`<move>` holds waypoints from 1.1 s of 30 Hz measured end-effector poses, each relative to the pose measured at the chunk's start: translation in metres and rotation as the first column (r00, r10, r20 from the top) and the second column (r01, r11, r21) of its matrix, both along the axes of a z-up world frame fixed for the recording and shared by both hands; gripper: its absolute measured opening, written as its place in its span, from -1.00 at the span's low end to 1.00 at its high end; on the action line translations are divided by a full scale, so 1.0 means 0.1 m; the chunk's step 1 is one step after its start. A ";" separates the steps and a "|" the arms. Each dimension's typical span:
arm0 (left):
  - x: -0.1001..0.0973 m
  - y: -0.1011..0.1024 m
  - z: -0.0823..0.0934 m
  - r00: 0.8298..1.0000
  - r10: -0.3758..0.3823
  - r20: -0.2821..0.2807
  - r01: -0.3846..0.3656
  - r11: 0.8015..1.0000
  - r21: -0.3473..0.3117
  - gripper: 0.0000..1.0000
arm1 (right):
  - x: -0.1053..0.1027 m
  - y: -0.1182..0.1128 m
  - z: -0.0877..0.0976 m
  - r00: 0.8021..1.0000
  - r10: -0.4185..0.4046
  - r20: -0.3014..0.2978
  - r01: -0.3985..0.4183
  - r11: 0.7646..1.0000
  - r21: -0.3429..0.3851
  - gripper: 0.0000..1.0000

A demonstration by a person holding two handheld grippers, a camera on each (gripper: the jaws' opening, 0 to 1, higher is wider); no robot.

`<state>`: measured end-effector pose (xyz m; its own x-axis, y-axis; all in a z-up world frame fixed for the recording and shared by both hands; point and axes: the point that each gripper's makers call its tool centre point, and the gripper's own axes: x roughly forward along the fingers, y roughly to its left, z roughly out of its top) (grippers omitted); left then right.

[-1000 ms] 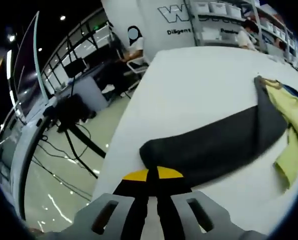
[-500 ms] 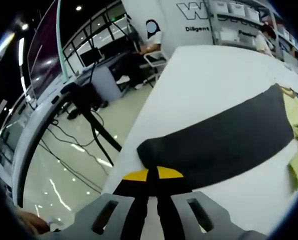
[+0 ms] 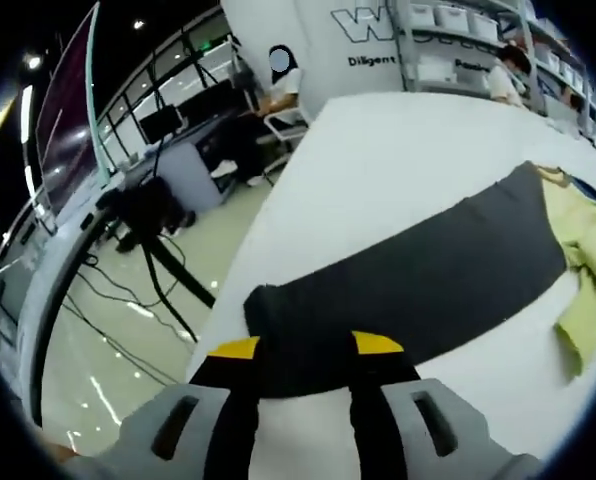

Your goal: Fold the garment on the visible template until the final outline fits inside the template.

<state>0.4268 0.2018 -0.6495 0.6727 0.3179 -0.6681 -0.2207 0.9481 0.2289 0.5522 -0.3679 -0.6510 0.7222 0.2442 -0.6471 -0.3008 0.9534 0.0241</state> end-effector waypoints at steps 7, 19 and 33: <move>0.13 -0.43 0.10 0.994 -0.102 0.039 0.104 0.993 -0.049 -0.03 | -0.07 0.12 0.06 1.000 0.012 0.011 -0.013 0.998 0.062 -0.21; 0.25 -1.27 0.30 0.929 -0.351 0.116 0.361 0.929 -0.081 0.52 | -0.46 0.46 0.05 0.994 0.112 -0.018 -0.108 0.981 0.160 0.65; 0.09 -2.18 0.47 0.781 -0.611 0.134 0.623 0.777 -0.089 0.75 | -0.92 0.89 0.17 0.964 0.265 0.002 -0.260 0.942 0.215 0.80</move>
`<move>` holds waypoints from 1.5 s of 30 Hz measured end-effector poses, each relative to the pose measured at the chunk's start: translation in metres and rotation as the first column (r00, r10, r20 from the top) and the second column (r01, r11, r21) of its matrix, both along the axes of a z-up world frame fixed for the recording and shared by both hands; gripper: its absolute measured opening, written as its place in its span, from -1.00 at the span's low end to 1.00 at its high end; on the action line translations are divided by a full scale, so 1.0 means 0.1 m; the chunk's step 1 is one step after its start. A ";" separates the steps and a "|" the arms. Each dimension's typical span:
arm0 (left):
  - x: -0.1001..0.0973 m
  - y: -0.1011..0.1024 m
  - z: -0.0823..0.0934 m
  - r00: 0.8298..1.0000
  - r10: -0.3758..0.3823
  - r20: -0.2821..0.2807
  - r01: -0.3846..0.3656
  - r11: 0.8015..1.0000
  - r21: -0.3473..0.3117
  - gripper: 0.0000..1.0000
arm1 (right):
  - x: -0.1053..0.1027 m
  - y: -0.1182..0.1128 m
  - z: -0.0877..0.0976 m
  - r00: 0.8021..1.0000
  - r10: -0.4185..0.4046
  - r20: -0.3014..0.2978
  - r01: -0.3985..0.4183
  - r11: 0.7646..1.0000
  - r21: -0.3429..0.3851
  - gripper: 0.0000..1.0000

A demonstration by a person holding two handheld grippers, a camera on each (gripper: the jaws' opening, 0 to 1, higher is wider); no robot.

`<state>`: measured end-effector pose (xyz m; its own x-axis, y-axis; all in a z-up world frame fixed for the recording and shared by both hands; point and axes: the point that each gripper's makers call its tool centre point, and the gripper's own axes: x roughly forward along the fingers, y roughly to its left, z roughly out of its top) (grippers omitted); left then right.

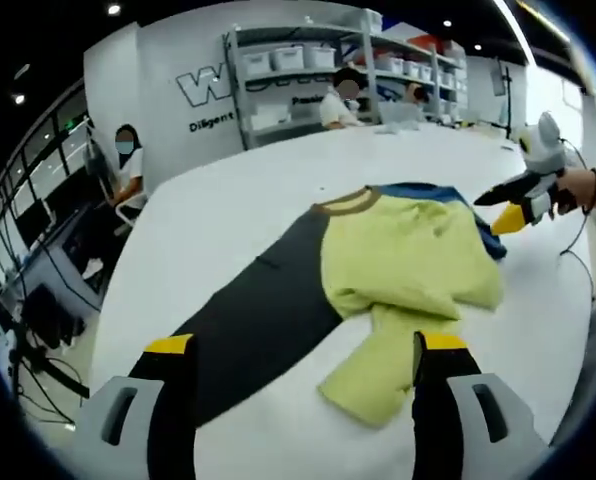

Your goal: Fold the garment on the visible template until the final outline fits inside the template.

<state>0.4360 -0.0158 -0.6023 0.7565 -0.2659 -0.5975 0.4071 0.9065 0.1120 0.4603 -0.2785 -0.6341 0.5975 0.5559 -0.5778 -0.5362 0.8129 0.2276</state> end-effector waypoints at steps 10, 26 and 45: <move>-0.20 -0.25 -0.11 0.994 -0.101 -0.033 0.102 0.995 0.019 0.76 | -0.52 0.39 -0.03 0.985 0.167 -0.042 -0.167 0.986 0.010 0.80; -0.31 -0.19 -0.48 0.983 -0.110 -0.145 0.120 0.991 0.061 0.35 | -0.93 0.67 -0.21 0.944 0.331 -0.003 -0.331 0.941 -0.068 0.28; -0.13 -0.22 -0.63 0.943 -0.171 -0.286 0.185 0.983 0.020 -0.19 | -0.78 0.61 -0.42 0.924 0.381 0.041 -0.361 0.901 -0.241 -0.54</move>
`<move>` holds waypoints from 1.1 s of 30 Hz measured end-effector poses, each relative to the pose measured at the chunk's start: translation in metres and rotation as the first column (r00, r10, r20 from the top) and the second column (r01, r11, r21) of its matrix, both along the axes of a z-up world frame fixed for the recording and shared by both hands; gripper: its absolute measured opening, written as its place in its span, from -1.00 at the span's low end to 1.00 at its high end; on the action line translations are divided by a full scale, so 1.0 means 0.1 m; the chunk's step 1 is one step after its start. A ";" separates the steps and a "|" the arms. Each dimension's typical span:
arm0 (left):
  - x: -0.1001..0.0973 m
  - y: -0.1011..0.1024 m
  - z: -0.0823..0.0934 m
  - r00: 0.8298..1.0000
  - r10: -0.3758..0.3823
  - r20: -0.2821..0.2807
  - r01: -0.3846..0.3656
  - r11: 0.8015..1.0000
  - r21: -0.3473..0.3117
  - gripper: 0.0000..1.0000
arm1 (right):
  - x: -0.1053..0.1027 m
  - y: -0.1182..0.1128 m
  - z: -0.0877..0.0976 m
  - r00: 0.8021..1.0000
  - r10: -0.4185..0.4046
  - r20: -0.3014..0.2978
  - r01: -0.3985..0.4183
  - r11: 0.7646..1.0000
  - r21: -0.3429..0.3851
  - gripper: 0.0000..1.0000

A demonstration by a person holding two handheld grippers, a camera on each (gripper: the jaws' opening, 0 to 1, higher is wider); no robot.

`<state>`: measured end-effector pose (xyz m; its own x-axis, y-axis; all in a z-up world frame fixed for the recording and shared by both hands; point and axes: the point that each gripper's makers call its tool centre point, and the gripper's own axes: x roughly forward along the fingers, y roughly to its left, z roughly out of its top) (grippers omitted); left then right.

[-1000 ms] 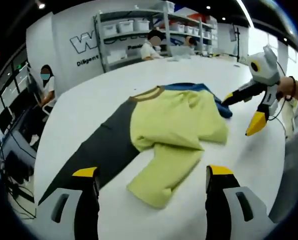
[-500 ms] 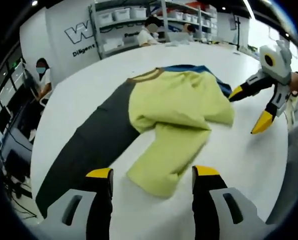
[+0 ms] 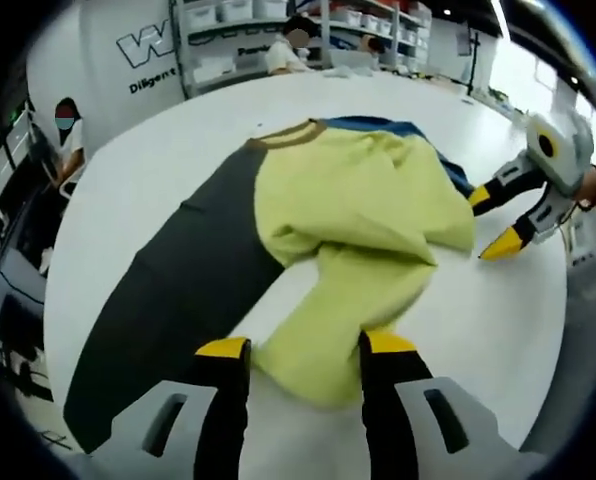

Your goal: Fold the garment on the visible template until the final outline fits inside the template.

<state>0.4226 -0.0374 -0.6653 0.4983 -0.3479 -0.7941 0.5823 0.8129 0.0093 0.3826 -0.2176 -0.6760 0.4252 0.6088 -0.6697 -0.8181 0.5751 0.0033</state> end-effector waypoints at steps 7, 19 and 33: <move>-0.02 -0.03 -0.04 0.999 0.014 -0.045 -0.014 1.000 -0.013 -0.34 | 0.07 -0.05 -0.01 0.994 0.045 0.100 -0.036 0.996 -0.084 -0.81; -0.09 -0.08 -0.04 0.999 0.003 -0.045 -0.004 0.999 -0.038 -0.73 | 0.01 -0.05 0.02 0.999 0.005 0.043 -0.004 0.999 -0.036 -1.00; -0.29 -0.05 0.26 0.996 0.087 -0.014 -0.088 0.992 -0.094 -0.89 | -0.14 -0.24 0.40 0.995 -0.087 -0.041 0.090 0.993 0.074 -1.00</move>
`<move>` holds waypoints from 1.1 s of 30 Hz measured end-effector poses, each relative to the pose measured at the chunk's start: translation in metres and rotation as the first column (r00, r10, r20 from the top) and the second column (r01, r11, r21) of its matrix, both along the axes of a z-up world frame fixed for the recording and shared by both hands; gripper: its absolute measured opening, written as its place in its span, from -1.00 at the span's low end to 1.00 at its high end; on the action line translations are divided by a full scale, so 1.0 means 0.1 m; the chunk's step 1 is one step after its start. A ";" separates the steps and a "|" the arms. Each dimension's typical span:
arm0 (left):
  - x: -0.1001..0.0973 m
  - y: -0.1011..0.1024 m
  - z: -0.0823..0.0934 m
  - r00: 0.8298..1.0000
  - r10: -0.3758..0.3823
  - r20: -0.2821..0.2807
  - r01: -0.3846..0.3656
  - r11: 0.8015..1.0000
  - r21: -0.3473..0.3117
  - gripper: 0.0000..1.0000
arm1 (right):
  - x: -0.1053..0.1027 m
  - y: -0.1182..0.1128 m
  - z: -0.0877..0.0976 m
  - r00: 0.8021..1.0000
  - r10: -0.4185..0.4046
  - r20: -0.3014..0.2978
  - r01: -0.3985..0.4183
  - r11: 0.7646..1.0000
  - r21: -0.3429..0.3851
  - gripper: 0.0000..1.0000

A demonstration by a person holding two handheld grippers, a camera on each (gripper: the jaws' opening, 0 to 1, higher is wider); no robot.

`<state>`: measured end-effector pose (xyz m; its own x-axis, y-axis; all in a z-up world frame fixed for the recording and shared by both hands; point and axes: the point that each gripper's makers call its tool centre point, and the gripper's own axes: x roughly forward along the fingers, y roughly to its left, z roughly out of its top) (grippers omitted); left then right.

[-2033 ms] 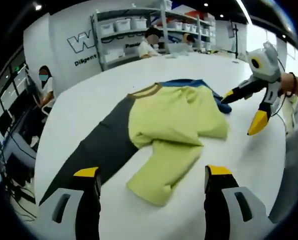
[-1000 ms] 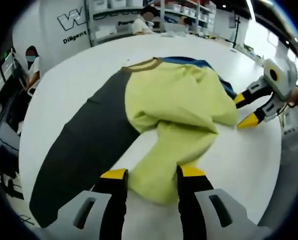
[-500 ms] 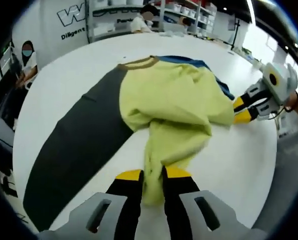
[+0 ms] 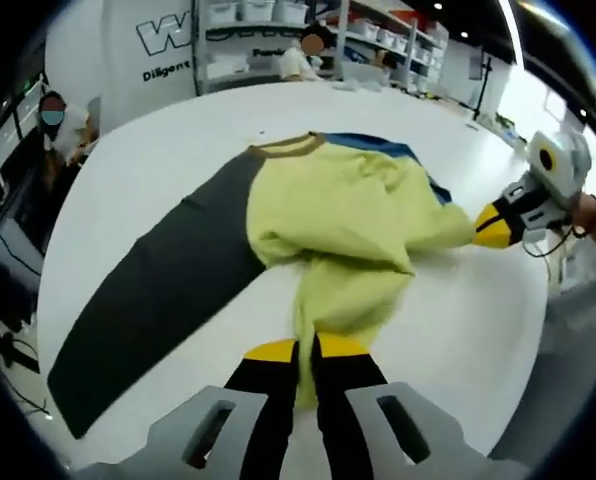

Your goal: Fold the garment on the visible template until the final outline fits inside the template.

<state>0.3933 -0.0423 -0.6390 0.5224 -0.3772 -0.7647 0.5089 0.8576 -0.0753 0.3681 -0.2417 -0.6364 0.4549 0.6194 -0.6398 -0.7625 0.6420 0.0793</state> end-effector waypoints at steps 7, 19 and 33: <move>-0.19 0.00 0.11 0.999 0.036 -0.017 -0.036 0.999 -0.005 -0.90 | -0.18 -0.13 0.10 0.997 -0.033 -0.063 0.033 0.999 0.000 -1.00; -0.61 -0.09 0.16 0.999 0.028 -0.032 -0.028 1.000 0.008 -0.90 | -0.52 -0.38 0.17 0.976 -0.115 -0.187 0.114 0.993 -0.014 -1.00; -0.91 -0.11 0.10 0.998 0.041 -0.057 -0.038 0.997 0.065 -0.90 | -0.79 -0.71 0.10 0.918 -0.238 -0.318 0.231 0.971 -0.060 -1.00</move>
<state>0.3023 -0.0535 -0.6295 0.4901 -0.3067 -0.8159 0.4708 0.8809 -0.0484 0.2891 -0.3130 -0.6259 0.3541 0.5050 -0.7872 -0.5258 0.8035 0.2789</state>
